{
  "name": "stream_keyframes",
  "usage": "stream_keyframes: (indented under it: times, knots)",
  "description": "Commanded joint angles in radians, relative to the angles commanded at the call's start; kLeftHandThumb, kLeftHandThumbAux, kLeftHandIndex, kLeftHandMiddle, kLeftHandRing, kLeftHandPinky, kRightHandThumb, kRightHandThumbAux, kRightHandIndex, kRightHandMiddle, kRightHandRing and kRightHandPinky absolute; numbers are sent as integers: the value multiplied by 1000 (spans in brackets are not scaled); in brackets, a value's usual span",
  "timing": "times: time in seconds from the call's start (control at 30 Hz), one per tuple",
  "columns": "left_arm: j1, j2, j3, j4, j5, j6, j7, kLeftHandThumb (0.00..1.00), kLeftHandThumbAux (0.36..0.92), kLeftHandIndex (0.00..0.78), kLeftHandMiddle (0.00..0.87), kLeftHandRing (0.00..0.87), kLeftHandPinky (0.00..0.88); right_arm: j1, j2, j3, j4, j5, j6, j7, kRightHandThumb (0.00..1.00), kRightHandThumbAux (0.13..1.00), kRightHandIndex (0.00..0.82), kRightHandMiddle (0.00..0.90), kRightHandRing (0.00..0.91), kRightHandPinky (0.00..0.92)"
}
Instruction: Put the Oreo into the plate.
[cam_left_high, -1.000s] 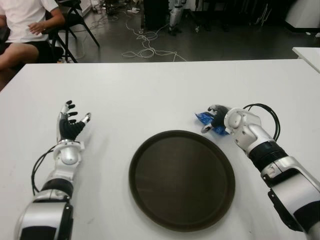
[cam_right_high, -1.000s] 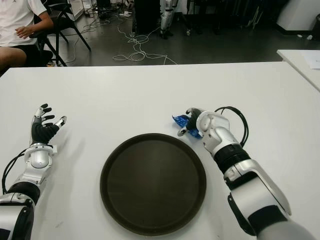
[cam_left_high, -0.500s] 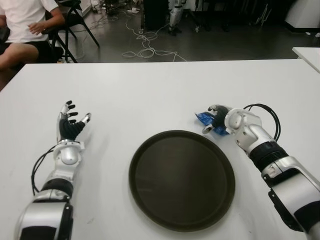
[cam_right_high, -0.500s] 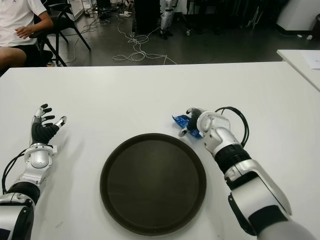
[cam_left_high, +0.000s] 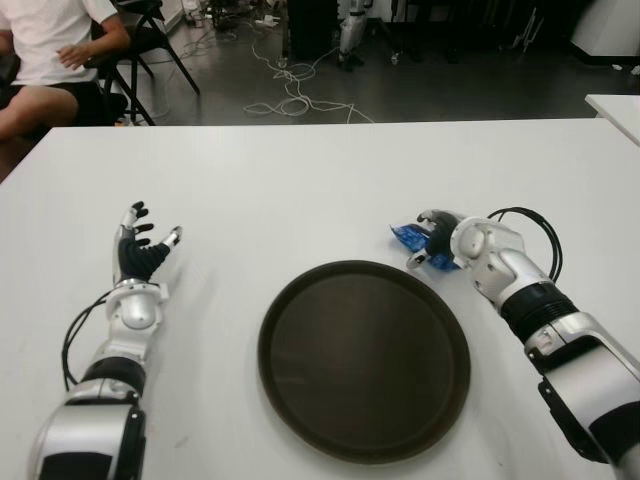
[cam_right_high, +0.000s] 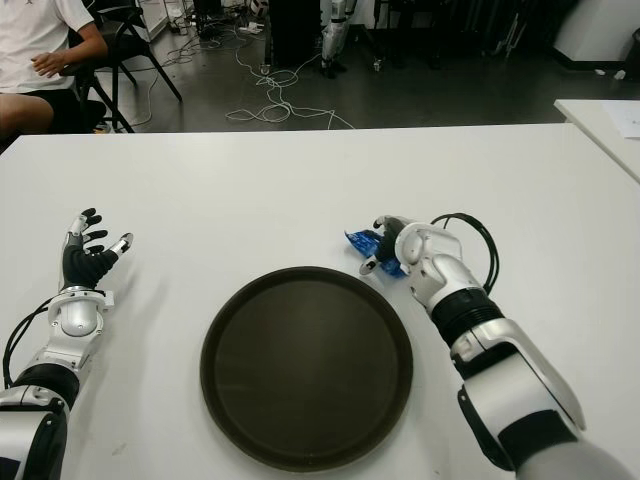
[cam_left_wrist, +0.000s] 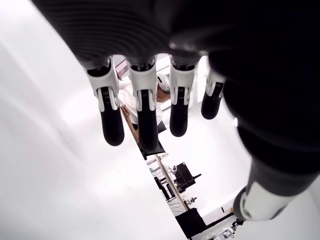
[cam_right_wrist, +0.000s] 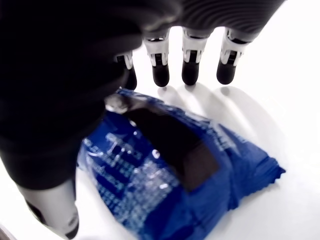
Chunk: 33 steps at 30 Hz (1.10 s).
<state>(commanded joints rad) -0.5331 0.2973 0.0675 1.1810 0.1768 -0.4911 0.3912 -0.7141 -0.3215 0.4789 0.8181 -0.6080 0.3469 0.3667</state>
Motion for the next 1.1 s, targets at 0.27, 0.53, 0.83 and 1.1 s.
stream_keyframes:
  times: [0.27,0.53,0.83,1.1]
  knots:
    - [1,-3,3,0,-5,-6,1,240,708,104,176,209,259,-2,-4,10,2,-14,-5,3,0,745,60,84,31,0]
    - [1,-5,5,1,-5,-9,4,242,703,106,183,216,265,-9,-7,17,7,-16,-1,20,0,737,62,83,30,0]
    - [-1,-5,1,3,1,-5,8,232,704,105,179,220,267,-5,-13,27,-3,-24,-12,13,0,739,57,86,26,0]
    - [0,-5,-2,-2,4,-4,9,216,689,97,162,202,250,-20,-6,35,38,-25,-28,1,0,745,57,89,28,0]
